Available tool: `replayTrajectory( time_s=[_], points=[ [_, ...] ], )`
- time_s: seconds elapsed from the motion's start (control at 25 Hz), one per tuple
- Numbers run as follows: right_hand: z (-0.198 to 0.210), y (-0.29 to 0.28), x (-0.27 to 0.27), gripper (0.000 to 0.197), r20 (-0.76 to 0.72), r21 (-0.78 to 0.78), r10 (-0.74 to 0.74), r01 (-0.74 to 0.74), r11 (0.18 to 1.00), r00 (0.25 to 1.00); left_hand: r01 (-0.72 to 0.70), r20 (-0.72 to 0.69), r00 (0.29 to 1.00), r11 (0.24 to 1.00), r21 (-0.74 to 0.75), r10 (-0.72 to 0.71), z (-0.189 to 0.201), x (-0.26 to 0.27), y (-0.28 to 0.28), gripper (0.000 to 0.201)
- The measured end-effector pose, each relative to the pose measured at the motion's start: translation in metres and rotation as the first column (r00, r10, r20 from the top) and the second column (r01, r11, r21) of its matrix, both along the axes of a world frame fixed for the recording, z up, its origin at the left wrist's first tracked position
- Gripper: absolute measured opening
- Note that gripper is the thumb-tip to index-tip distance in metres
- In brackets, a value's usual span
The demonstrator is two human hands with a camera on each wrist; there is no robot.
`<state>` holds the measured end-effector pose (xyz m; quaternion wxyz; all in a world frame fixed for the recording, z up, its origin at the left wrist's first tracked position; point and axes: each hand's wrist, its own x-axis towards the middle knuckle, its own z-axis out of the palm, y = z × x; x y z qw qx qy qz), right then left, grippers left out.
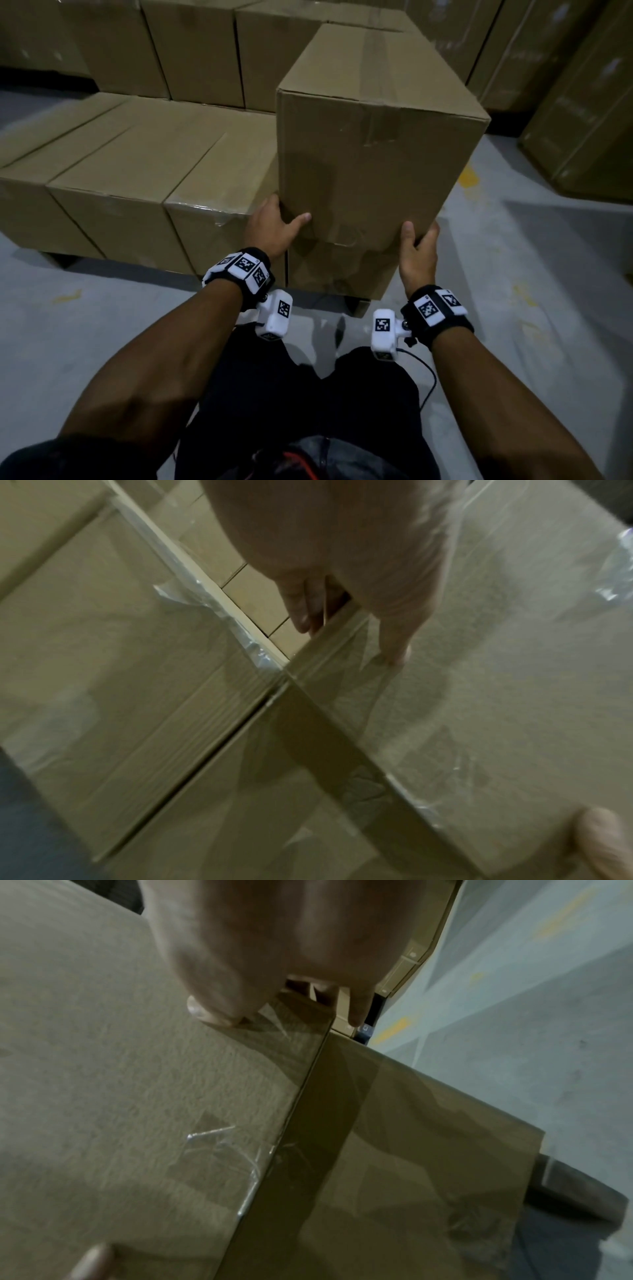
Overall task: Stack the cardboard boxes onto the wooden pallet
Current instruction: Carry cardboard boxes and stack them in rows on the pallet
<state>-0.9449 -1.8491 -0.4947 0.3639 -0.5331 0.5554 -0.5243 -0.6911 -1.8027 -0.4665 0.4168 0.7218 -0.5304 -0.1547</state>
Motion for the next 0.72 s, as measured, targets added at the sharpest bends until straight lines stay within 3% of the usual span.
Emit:
replayTrajectory(
  time_s=[0.2, 0.4, 0.56, 0.72],
  points=[
    [0.002, -0.017, -0.006, 0.053, -0.034, 0.025, 0.053, -0.053, 0.998, 0.998, 0.057, 0.127, 0.988, 0.972, 0.228, -0.088, -0.007, 0.011, -0.014, 0.056],
    [-0.017, -0.03, -0.013, 0.054, -0.075, 0.112, 0.113, -0.105, 0.988, 0.991, 0.049, 0.208, 0.969, 0.93, 0.365, -0.133, -0.018, 0.017, -0.025, 0.048],
    [-0.023, -0.036, -0.014, 0.052, -0.093, 0.166, 0.125, -0.108, 0.98, 0.988, 0.009, 0.354, 0.923, 0.925, 0.379, -0.154, -0.02, 0.017, -0.03, 0.041],
    [-0.027, -0.046, -0.011, 0.047, -0.119, 0.168, 0.087, -0.067, 0.984, 0.989, -0.029, 0.385, 0.914, 0.929, 0.37, -0.125, -0.025, 0.019, -0.037, 0.047]
  ],
)
